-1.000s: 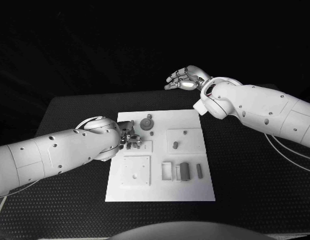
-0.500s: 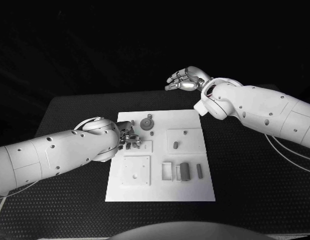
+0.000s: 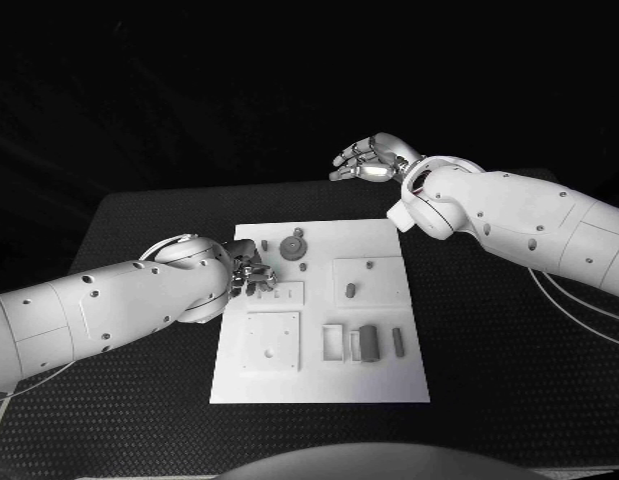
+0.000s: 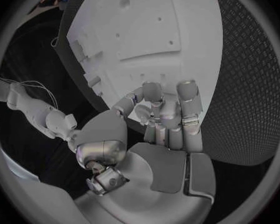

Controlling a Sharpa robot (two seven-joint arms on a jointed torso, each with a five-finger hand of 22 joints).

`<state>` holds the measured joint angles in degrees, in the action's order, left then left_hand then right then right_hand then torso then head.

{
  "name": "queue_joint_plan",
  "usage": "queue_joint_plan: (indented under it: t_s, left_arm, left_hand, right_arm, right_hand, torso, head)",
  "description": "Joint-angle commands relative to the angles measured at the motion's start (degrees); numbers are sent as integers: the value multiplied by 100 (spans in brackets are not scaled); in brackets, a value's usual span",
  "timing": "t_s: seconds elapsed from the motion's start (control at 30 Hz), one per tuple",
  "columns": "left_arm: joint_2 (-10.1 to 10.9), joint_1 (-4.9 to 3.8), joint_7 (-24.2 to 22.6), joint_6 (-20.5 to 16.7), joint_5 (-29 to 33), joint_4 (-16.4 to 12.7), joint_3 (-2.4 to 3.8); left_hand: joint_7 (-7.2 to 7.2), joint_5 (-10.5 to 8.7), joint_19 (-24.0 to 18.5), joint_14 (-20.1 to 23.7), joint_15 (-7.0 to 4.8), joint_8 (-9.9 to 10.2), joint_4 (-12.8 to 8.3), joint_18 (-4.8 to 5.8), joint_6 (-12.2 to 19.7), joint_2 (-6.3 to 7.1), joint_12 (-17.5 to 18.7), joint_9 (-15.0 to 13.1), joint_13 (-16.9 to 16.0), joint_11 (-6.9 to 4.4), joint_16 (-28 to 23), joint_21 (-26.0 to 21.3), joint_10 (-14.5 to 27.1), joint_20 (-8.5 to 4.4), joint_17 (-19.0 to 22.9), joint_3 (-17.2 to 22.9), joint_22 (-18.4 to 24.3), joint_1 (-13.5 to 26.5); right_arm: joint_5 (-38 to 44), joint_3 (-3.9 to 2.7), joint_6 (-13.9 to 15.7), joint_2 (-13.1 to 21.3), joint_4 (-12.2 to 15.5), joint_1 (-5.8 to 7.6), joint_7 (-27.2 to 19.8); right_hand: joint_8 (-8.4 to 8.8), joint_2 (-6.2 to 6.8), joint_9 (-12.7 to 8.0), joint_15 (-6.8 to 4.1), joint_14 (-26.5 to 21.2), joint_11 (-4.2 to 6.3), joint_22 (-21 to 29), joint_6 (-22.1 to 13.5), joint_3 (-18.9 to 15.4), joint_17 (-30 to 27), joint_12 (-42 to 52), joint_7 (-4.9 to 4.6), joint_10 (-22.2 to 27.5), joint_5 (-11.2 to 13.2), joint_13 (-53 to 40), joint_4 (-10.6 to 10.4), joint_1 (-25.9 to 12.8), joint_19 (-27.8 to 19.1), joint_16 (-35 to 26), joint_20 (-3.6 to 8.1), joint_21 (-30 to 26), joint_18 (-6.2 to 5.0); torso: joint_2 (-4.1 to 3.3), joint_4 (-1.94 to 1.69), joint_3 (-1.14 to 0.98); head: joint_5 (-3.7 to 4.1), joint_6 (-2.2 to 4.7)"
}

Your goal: Assemble the parts on the task board

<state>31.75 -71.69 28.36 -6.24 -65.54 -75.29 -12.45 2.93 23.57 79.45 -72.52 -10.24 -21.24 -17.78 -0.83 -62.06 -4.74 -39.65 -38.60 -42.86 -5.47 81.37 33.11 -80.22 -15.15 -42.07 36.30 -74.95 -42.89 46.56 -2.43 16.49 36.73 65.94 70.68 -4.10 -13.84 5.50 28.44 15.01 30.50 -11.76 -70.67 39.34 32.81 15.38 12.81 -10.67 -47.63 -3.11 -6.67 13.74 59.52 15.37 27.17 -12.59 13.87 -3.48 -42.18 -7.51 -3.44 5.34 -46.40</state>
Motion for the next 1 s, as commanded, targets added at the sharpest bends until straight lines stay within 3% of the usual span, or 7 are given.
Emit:
queue_joint_plan:
  t_s: [0.03,1.0]
  left_arm:
    - [-10,0,24,-69,51,-13,5]
    - [-190,4,45,131,143,44,-2]
  left_hand:
    - [-250,14,0,-111,-164,-23,116,-38,-667,-50,-29,-6,9,-37,38,22,-6,-34,6,245,-118,-17]
    - [-249,-18,1,-114,-167,-22,122,-40,-655,-57,-26,-6,18,-37,34,21,-3,-34,16,254,-113,-7]
  right_arm:
    - [-1,-2,-64,-3,-1,-3,-48]
    - [-7,-2,-73,-15,-5,-10,-50]
  right_hand:
    - [-28,-50,-9,2,25,-11,-8,-3,-31,-8,-23,-216,-31,29,8,11,-15,-20,-33,-3,-26,97]
    - [-33,-53,-15,2,29,-11,-19,-3,-33,-9,-30,-216,-39,29,23,10,-17,-17,-37,-2,-34,97]
  torso:
    - [0,7,-6]
    - [-2,12,-15]
  head:
    - [-12,-2]
    - [-17,-21]
